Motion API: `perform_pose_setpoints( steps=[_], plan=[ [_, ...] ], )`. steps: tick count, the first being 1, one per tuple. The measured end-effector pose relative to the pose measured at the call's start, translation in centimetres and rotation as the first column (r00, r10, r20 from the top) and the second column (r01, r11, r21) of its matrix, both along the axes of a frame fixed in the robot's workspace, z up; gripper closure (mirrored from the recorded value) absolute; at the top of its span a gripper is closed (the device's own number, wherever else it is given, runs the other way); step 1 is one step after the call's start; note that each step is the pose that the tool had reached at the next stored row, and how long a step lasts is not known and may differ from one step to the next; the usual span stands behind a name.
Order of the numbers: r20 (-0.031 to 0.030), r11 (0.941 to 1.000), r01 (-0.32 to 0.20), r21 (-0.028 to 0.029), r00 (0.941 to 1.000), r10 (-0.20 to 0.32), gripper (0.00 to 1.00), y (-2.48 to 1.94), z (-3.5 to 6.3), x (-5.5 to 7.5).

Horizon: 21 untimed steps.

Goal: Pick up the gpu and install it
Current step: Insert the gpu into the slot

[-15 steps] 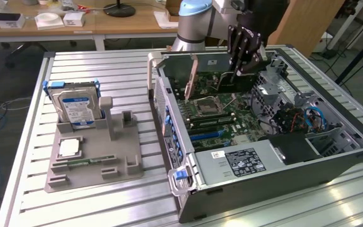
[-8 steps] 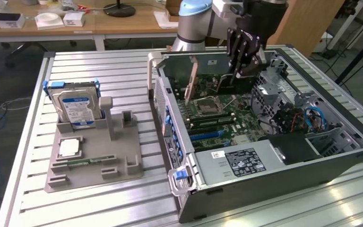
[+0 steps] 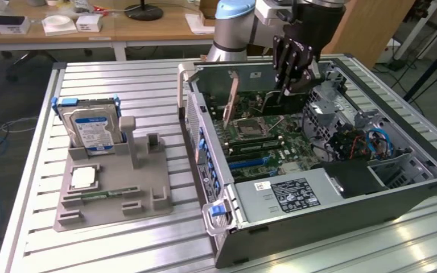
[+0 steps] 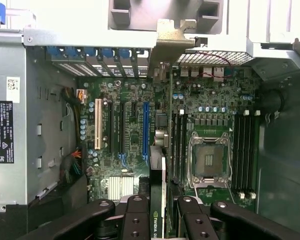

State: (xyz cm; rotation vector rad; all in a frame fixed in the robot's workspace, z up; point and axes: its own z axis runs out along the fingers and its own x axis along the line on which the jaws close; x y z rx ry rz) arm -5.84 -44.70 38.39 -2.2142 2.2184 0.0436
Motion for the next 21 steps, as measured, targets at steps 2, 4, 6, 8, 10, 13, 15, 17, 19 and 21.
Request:
perform_pose_setpoints(
  steps=[2,4,6,8,10,13,15,17,19,21],
  plan=[
    [0.0012,1.0,0.0,0.0005,1.0,0.0,0.74,0.0,-0.1,0.0],
    [0.0068,1.0,0.0,0.0002,1.0,0.0,0.74,0.0,-0.3,0.0],
    [0.0162,1.0,0.0,0.0002,0.9999,0.0,0.74,0.0,-0.49,0.0],
    [0.0258,1.0,0.0,0.0,0.9997,0.0,0.74,0.0,-0.68,0.0],
    [0.0281,1.0,0.0,-0.0001,0.9996,0.0,0.74,0.0,-0.74,0.0],
    [0.0283,1.0,0.0,0.0001,0.9996,0.0,0.74,0.0,-0.77,0.0],
    [0.0283,1.0,0.0,0.0003,0.9996,0.0,0.74,0.0,-0.94,0.0],
    [0.0283,1.0,0.0,0.0001,0.9996,0.0,0.74,0.0,-1.11,0.0],
    [0.0283,1.0,0.0,0.0,0.9996,0.0,0.74,0.0,-1.22,0.0],
    [0.0283,1.0,0.0,0.0002,0.9996,0.0,0.74,0.0,-1.43,0.0]
  ],
)
